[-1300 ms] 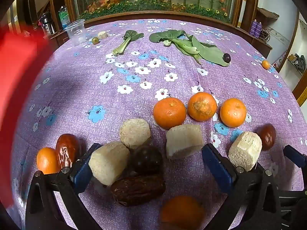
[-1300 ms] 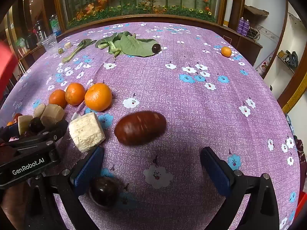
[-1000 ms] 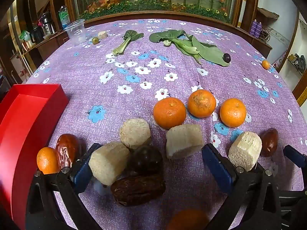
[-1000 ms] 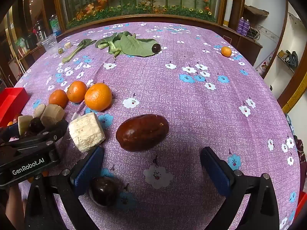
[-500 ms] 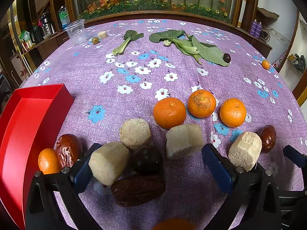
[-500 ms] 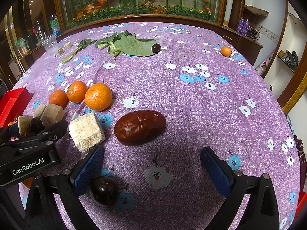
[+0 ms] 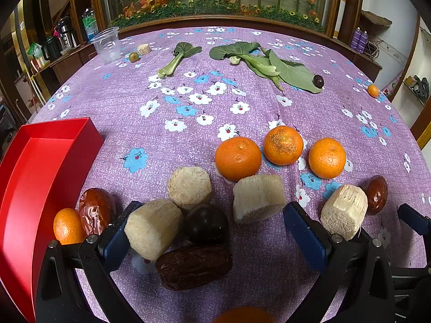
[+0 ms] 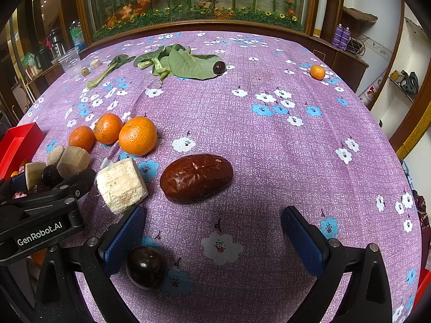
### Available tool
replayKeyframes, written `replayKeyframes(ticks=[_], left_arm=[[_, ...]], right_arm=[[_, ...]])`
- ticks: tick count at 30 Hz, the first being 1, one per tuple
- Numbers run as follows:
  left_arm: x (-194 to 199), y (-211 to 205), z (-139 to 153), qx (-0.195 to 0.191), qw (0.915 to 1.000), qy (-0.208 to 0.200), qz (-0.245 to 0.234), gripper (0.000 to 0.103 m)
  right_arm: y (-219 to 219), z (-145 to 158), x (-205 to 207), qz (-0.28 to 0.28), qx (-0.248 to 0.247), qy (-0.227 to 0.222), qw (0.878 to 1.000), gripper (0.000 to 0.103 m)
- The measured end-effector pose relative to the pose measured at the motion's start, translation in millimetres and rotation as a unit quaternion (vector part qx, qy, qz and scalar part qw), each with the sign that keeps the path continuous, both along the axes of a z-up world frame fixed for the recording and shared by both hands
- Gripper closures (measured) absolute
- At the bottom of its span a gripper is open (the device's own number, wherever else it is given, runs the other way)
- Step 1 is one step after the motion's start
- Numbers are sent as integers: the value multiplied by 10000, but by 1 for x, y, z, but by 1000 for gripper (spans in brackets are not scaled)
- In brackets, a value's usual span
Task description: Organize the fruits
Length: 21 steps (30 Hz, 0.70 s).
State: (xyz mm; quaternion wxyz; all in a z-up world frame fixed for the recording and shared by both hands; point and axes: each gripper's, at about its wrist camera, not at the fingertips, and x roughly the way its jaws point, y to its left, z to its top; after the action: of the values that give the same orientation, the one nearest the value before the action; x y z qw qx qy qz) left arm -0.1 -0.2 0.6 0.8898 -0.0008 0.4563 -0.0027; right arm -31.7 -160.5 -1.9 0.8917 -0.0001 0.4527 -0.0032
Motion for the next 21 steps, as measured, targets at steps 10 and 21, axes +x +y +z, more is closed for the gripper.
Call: replayKeyframes(ticks=[10, 21], left_arm=[[2, 1, -1, 6, 9997, 176, -143, 0], [-12, 18, 7, -450, 9986, 107, -270, 11]], right_arm=[[0, 0, 0, 0, -1, 11, 10000, 0], [-2, 1, -1, -94, 74, 50, 9999, 0]])
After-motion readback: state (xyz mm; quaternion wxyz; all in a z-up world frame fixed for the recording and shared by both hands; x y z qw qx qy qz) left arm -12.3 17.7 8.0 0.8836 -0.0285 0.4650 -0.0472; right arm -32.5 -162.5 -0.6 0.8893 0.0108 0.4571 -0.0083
